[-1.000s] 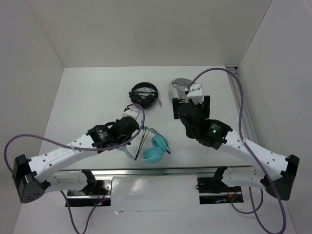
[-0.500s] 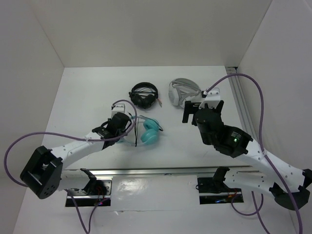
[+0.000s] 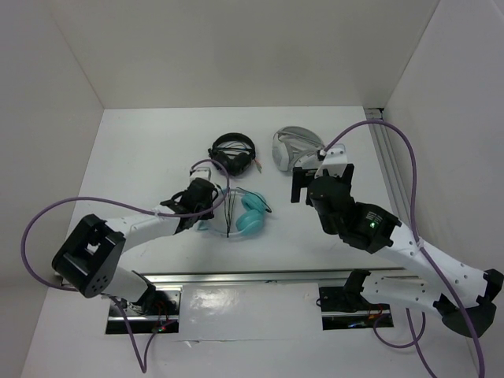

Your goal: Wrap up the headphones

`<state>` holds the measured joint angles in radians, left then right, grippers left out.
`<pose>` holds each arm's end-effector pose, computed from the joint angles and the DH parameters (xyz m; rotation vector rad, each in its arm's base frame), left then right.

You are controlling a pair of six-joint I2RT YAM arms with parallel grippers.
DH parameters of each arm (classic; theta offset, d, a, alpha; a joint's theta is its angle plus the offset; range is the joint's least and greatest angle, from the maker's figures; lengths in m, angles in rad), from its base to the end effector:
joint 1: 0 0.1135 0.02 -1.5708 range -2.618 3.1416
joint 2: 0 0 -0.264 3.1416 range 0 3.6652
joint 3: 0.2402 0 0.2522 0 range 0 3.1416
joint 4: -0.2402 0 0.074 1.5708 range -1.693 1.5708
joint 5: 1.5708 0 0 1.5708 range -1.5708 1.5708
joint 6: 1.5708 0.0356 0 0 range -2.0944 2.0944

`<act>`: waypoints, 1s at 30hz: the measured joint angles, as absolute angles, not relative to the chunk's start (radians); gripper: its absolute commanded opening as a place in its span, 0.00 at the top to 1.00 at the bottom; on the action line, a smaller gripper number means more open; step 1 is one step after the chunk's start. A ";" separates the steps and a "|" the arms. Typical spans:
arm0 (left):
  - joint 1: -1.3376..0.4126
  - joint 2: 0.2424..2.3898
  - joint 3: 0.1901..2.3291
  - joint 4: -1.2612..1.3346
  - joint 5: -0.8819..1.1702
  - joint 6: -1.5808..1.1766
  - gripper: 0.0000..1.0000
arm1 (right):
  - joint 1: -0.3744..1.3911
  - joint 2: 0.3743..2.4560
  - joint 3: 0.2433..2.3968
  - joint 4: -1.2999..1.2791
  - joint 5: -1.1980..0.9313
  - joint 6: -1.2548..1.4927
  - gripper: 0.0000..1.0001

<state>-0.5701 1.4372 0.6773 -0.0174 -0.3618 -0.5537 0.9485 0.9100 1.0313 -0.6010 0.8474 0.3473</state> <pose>0.2427 -0.1406 0.1746 -0.1563 2.2858 -0.1564 0.1269 0.1310 0.3661 -0.0628 1.8802 0.0122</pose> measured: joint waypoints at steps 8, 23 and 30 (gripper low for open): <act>-0.566 1.375 0.678 -0.058 -0.393 -0.616 0.00 | 0.949 0.909 1.033 -0.606 0.806 0.348 0.00; -0.653 0.810 1.010 -0.522 -0.400 -0.662 0.00 | 0.949 0.834 1.359 -0.851 0.629 0.387 0.00; -0.660 0.520 1.238 -0.813 -0.434 -0.620 0.00 | 0.914 0.739 1.611 -1.038 0.575 0.404 0.00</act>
